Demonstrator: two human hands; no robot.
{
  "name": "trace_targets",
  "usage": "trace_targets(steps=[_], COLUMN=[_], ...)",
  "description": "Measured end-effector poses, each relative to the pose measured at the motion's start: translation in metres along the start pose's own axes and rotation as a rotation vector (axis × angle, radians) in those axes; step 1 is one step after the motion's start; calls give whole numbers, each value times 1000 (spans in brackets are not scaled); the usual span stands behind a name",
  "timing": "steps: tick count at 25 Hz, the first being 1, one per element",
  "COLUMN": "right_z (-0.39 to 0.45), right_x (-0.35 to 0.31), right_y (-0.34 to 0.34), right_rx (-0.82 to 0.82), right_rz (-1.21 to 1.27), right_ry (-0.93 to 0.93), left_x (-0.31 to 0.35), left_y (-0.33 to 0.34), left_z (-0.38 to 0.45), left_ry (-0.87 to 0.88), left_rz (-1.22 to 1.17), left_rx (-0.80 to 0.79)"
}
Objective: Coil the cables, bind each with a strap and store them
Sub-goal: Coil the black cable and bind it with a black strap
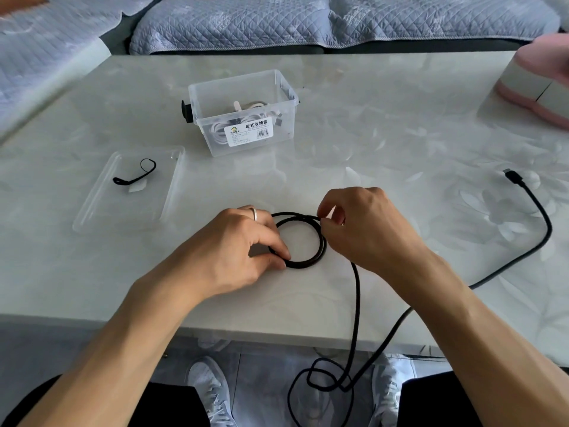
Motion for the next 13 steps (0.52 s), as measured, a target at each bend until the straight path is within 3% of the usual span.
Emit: trace_targets(steps=[9,13], right_z=[-3,-4], right_x=[-8,-11], right_y=[9,14], right_rx=[24,38], right_rz=[-13,-30], right_ry=[16,-48], left_x=[4,-5], left_y=[-3,-14], left_z=[-1,9], left_ry=[-65,-252], left_rz=[-98,-65], left_rx=[79,287])
Point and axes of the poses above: each hand's wrist, its own z-axis towards the middle knuckle, its own y-axis out of the palm, x = y × z, the point moved 1 cm from there along z, towards the middle knuckle, and after that the axes turned 10 degrees about x, right-handed, at the moved point
